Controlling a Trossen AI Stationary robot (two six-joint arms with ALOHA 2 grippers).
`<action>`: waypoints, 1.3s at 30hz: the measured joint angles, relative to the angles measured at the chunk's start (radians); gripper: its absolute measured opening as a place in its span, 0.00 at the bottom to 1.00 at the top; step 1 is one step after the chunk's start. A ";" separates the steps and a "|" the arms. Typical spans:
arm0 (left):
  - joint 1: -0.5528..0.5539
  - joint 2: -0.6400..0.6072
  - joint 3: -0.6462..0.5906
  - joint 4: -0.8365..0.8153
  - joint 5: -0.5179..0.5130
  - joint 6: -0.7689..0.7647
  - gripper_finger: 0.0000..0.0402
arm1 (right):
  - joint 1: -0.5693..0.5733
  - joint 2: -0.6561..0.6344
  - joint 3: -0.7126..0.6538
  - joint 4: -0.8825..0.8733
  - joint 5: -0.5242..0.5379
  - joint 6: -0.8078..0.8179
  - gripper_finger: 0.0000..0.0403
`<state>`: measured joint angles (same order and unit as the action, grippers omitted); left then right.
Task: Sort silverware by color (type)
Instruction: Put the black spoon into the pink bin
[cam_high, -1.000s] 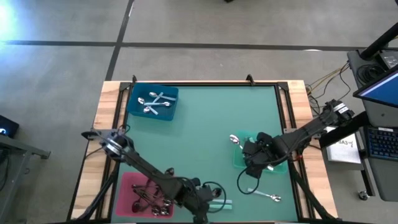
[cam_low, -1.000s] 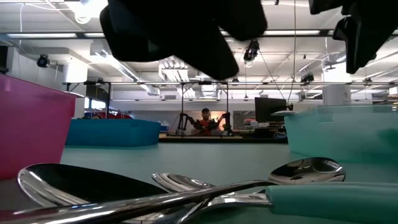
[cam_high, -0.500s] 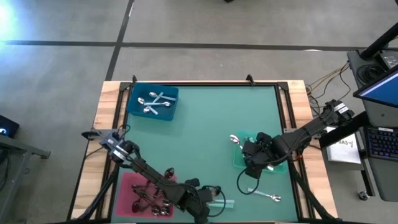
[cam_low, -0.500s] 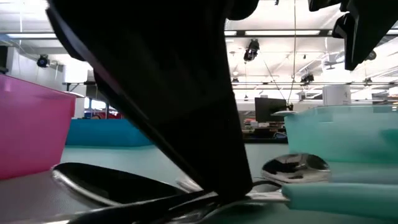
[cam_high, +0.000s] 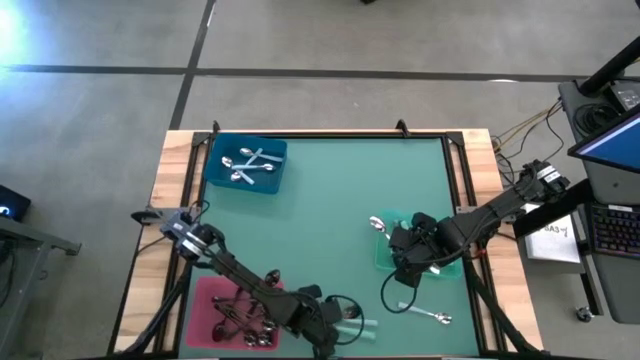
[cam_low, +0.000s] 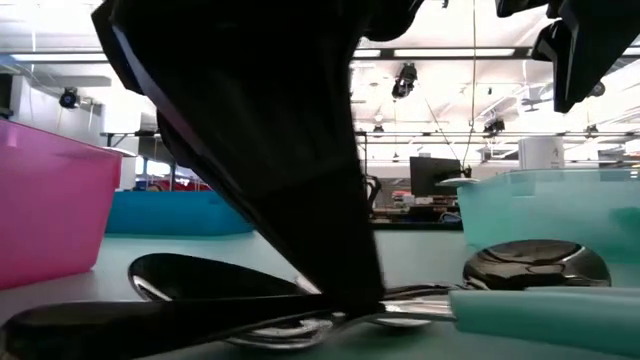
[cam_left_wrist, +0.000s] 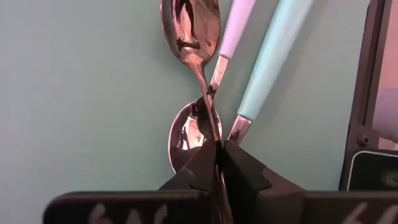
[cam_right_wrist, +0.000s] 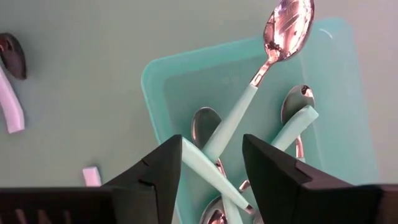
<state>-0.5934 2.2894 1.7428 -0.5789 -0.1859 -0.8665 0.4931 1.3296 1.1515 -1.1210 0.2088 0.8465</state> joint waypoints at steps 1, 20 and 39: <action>0.000 -0.005 -0.001 -0.005 0.006 -0.002 0.02 | 0.000 0.000 0.000 0.000 0.000 -0.003 0.40; -0.017 -0.294 -0.003 -0.214 -0.248 0.001 0.00 | 0.000 0.000 -0.002 0.000 0.036 -0.047 0.38; 0.001 -0.125 -0.005 -0.206 -0.166 0.072 0.09 | 0.000 0.000 -0.007 0.000 0.065 -0.046 0.38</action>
<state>-0.5922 2.1643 1.7382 -0.7853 -0.3516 -0.7944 0.4927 1.3296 1.1442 -1.1210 0.2741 0.8005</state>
